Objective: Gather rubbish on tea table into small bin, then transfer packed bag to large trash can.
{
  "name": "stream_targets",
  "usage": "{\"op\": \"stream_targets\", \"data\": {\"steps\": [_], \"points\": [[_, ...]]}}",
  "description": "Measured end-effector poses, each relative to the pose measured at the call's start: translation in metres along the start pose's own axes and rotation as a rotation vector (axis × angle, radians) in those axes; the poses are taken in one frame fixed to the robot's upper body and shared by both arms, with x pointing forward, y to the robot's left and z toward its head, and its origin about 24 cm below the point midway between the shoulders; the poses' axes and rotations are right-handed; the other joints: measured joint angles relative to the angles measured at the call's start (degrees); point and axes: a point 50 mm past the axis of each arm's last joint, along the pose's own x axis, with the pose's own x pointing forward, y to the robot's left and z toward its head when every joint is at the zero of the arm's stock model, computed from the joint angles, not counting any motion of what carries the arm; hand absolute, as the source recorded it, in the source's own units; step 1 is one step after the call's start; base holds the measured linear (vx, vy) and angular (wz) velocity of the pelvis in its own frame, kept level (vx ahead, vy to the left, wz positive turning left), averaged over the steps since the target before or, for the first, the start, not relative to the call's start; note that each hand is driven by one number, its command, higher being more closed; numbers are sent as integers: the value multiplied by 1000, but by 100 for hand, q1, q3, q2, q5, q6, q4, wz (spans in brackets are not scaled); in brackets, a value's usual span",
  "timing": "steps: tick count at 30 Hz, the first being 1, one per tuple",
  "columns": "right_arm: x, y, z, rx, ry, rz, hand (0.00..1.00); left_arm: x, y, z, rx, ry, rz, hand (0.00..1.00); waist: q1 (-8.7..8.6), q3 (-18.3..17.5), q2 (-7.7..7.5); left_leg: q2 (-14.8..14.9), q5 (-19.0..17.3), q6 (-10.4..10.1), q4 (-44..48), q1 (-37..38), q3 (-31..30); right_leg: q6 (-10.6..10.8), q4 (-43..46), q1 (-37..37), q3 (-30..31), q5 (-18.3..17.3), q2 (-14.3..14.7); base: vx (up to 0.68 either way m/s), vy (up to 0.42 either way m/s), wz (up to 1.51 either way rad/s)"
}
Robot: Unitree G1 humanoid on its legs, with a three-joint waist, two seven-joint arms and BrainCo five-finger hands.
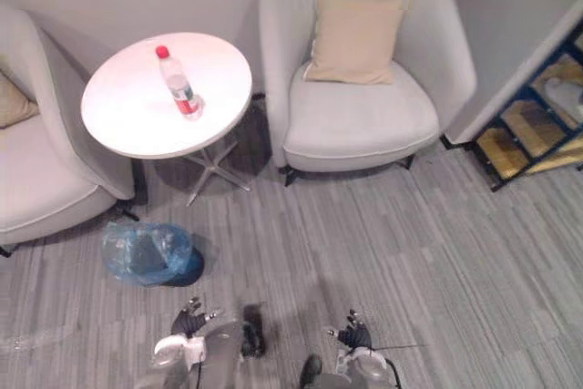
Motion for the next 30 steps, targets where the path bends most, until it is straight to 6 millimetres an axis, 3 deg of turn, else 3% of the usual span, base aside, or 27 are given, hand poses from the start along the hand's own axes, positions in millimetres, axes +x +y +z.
{"op": "stream_targets", "data": {"steps": [2, 4, 5, 6, 8, 10, 12, 14, 15, 16, 17, 18, 21, 24, 25, 27, 30], "points": [[1, 8, 4, 9, -11, 21, 0, 1, 3, 1, 11, -4, 3, 0, 26, 3, -65, -58, -258, 35, 69, 148, -15, 204, 763, -192, 47, -125, -163, 393, 158, 13], [1, 14, 4, 3, -9, 46, 0, 0, 6, -4, 22, 20, 8, 0, 15, 0, -74, -103, -531, 22, 5, 552, -33, 381, 2378, -621, 225, -199, -391, 378, 178, 4], [0, 16, 1, -6, -2, 59, 0, 0, 8, -9, 39, 42, 10, 0, -18, -22, -117, -271, -709, 36, -149, 962, -168, 673, 3820, -1098, 352, 38, -673, 396, 145, 43], [-2, 15, -4, -16, 8, 60, 0, -1, 8, -11, 59, 54, -1, 0, -95, -35, -146, -396, -836, 58, -239, 1264, -332, 656, 4770, -1390, 413, 31, -835, 404, 120, 66], [-3, 17, -3, -44, -6, 71, 0, -2, 9, -16, 69, 67, -8, 0, -153, -48, -131, -477, -959, 75, -352, 1688, -534, 487, 5338, -1775, 427, -232, -880, 384, 57, 69], [-3, 17, -1, -47, -11, 82, 0, -3, 10, -19, 68, 77, -5, 0, -232, -51, -107, -448, -1002, 81, -564, 2077, -838, 341, 4827, -2169, 287, -547, -750, 496, 10, 79], [-1, 18, 5, -52, -31, 90, 0, -4, 8, -21, 65, 84, -7, 0, -315, -12, -28, -320, -1007, 70, -715, 2261, -1108, 293, 3906, -2472, 454, -576, -427, 492, -66, 81], [-1, 17, 8, -51, -42, 89, 0, -4, 7, -21, 63, 86, -8, 0, -325, 2, -8, -217, -1018, 38, -820, 2439, -1383, 315, 2258, -2634, 1134, -152, 36, 494, -147, 62], [-1, 17, 8, -51, -42, 90, 0, -4, 8, -21, 63, 87, -8, 0, -326, 0, -12, -217, -1022, 31, -826, 2448, -1395, 317, 2161, -2628, 1169, -109, 54, 366, -124, 72], [-3, 17, 5, -46, -40, 90, 0, -5, 9, -23, 64, 91, -5, 0, -340, -33, -86, -242, -1178, -262, -827, 2560, -1575, 241, 1329, -2632, 1522, 591, 149, 491, -237, 96], [-5, 18, -1, -40, -22, 91, 0, -6, 13, -24, 70, 94, 4, 0, -342, -133, -289, -341, -1394, -429, -819, 2674, -1818, -28, 1090, -2639, 1613, 1499, 97, 568, -266, 116], [-1, 16, 8, -51, -45, 87, 0, -5, 5, -25, 52, 105, -6, 0, -344, -140, 5, -58, -1467, -523, -763, 2721, -1981, -125, 1370, -2633, 1348, 1376, 241, 563, -277, 89], [-1, 11, 9, -56, -50, 76, 0, -6, -10, -29, 32, 125, -39, 0, -407, -203, 261, 284, -1359, -713, -354, 2539, -1984, -300, 946, -2205, 882, 1114, 405, 435, -202, 69], [-2, 12, 2, -51, -21, 75, 0, -3, -20, -21, 59, 103, -76, 0, -394, -158, 158, 431, -1051, -1066, 772, 2063, -1574, -372, 481, -1623, 641, 1064, 313, 269, -119, 51], [-2, 13, 2, -50, -21, 75, 0, -3, -21, -20, 62, 100, -81, 0, -396, -152, 145, 460, -1009, -1024, 954, 1989, -1483, -375, 412, -1549, 630, 1062, 293, 216, -15, 44], [-1, 9, 4, -55, -26, 60, 0, -2, -25, -17, 75, 88, -94, 0, -403, -121, 87, 587, -1505, -886, 1130, 1626, -885, -373, 123, -1203, 460, 1062, 101, 198, 49, 47], [0, 8, 8, -58, -36, 48, 0, -2, -25, -14, 78, 76, -95, 0, -392, -96, 45, 565, -1353, -863, 344, 1305, -722, -266, 90, -1075, 239, 1052, -123, 69, 132, 50]]}}
